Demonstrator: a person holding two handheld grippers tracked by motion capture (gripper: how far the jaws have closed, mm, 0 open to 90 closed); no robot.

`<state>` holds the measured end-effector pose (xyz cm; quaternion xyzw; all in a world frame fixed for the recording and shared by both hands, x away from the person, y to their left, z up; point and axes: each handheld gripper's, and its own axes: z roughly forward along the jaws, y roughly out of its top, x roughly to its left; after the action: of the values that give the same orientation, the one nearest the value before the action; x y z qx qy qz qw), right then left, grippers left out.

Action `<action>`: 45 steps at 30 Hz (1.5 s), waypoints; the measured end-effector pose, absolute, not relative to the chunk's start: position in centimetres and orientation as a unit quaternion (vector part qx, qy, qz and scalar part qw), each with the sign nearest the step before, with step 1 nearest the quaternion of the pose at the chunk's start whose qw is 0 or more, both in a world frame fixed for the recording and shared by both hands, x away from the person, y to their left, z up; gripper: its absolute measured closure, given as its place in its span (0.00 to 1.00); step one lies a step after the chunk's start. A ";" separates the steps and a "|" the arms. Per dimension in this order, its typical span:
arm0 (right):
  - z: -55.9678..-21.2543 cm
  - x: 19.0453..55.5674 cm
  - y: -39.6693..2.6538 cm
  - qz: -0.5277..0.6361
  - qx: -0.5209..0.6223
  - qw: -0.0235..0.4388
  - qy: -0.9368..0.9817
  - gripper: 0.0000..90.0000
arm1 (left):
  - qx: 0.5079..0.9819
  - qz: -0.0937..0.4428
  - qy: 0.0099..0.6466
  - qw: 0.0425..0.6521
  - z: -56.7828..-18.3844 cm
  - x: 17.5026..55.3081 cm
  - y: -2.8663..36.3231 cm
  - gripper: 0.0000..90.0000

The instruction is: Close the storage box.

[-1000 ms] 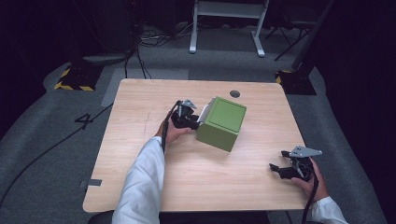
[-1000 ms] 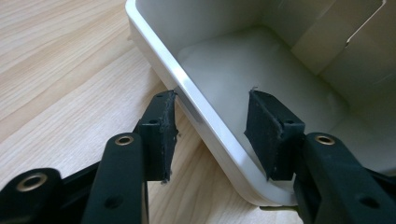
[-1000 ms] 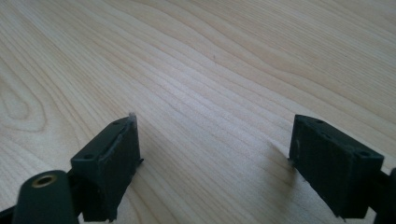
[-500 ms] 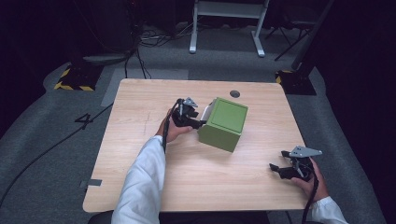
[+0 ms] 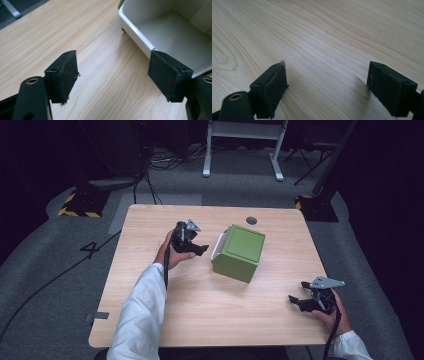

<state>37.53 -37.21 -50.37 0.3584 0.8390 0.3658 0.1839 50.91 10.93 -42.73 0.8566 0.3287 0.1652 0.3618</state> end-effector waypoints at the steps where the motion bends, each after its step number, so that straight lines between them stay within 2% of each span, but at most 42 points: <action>1: -50.4 37.5 -37.2 0.366 0.358 0.184 0.839 0.18 | 0.858 0.169 0.327 0.358 -42.5 50.7 11.4 0.26; 10: -50.4 37.5 -37.2 0.367 0.359 0.183 0.839 0.18 | 0.866 0.186 0.314 0.341 -42.3 49.4 12.5 0.22; 24: -50.4 37.5 -37.2 0.366 0.359 0.183 0.839 0.18 | 0.874 0.233 0.295 0.308 -42.0 46.6 13.6 0.22; 45: -50.4 37.5 -37.2 0.366 0.359 0.183 0.839 0.18 | 0.892 0.238 0.286 0.255 -46.1 42.3 15.4 0.20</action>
<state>37.54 -37.21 -50.37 0.3590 0.8388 0.3661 0.1833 42.32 15.40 -46.11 0.8924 0.2858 0.2380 0.2553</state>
